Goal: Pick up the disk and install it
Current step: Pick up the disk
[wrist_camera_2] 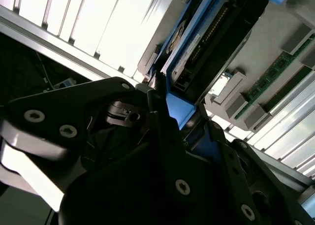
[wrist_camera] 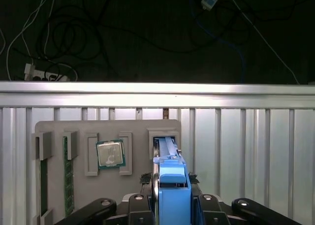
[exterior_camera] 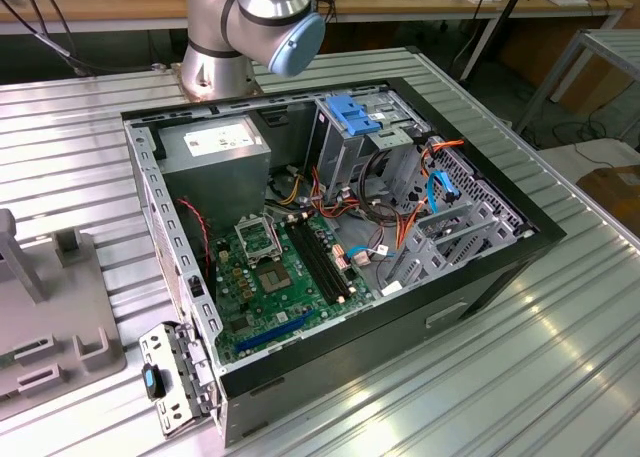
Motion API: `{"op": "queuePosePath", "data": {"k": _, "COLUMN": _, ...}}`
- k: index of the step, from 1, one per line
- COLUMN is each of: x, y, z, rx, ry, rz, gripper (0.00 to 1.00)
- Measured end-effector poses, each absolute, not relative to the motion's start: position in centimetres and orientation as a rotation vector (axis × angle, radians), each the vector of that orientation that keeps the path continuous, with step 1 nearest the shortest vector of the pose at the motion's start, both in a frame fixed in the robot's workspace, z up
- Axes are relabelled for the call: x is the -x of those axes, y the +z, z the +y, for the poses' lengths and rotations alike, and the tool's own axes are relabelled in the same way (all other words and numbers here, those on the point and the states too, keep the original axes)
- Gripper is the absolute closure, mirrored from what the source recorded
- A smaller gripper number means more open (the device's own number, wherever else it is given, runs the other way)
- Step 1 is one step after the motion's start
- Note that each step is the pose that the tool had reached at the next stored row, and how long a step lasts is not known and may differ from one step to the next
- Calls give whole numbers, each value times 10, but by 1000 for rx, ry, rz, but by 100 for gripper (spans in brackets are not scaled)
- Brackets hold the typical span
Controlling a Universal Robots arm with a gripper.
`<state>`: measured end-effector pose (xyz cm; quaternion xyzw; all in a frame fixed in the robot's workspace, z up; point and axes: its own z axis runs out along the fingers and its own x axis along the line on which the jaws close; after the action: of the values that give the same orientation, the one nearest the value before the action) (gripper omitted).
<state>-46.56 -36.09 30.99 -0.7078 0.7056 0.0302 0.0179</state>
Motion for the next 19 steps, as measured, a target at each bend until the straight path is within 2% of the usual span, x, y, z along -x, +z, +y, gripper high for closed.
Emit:
{"op": "queuePosePath", "data": {"k": 13, "x": 466, "y": 310, "z": -361, "rx": 2200, "ry": 94, "rz": 2190, "gripper": 63}}
{"op": "queuePosePath", "data": {"k": 19, "x": 466, "y": 330, "z": -361, "rx": 2200, "ry": 94, "rz": 2190, "gripper": 63}}
